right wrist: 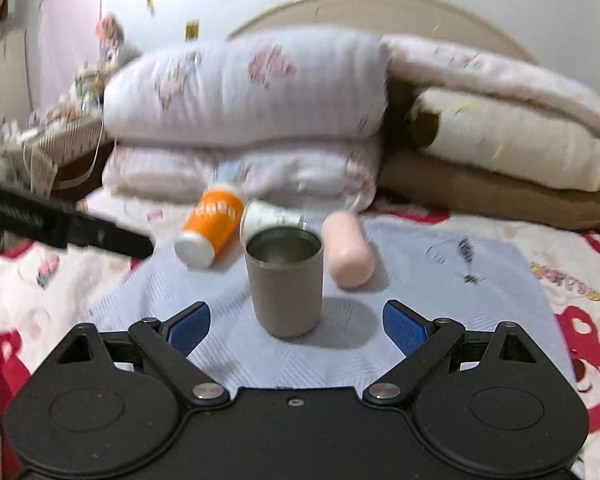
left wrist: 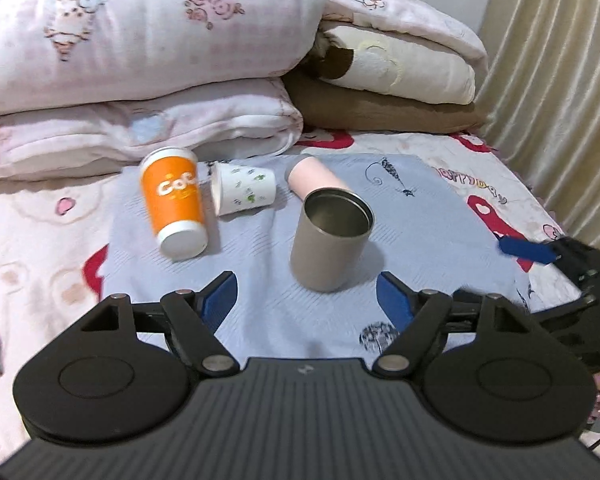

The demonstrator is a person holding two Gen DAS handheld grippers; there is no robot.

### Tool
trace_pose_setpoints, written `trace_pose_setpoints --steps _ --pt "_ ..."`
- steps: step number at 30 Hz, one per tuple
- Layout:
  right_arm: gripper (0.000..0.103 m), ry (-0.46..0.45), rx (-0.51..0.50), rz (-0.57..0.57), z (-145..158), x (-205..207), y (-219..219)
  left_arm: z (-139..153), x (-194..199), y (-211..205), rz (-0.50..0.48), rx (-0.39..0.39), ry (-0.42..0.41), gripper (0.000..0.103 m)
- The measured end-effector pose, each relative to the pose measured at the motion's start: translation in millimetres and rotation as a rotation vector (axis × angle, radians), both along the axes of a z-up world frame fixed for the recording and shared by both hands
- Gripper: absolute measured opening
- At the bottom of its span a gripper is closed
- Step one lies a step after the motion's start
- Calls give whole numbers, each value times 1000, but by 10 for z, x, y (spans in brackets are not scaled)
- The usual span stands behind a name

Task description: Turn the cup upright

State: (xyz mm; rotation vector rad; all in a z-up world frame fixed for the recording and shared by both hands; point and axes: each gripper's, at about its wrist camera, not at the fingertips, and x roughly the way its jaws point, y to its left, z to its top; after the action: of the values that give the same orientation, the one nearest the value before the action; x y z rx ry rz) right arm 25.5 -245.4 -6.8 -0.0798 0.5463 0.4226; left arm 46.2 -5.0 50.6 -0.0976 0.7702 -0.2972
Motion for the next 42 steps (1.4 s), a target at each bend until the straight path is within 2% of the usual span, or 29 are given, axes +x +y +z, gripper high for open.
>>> trace_pose_setpoints --steps 7,14,16,23,25,27,33,42 --pt "96 -53 82 -86 384 -404 -104 224 -435 -64 68 119 16 79" --pt "96 -58 101 -152 596 -699 -65 269 -711 -25 128 119 61 90" --pt "96 -56 97 -167 616 -774 -44 263 -764 -13 138 122 69 94" --pt "96 -40 60 -200 649 -939 48 196 -842 70 187 130 110 97" --pt "97 -44 57 -200 654 -972 61 186 -839 100 207 136 119 97" --pt "103 -46 57 -207 650 -993 82 186 -845 123 221 142 123 97" --pt "103 -28 4 -277 636 -987 161 210 -861 169 236 133 130 97" --pt "103 9 -26 -325 630 -962 180 188 -856 144 233 164 151 98"
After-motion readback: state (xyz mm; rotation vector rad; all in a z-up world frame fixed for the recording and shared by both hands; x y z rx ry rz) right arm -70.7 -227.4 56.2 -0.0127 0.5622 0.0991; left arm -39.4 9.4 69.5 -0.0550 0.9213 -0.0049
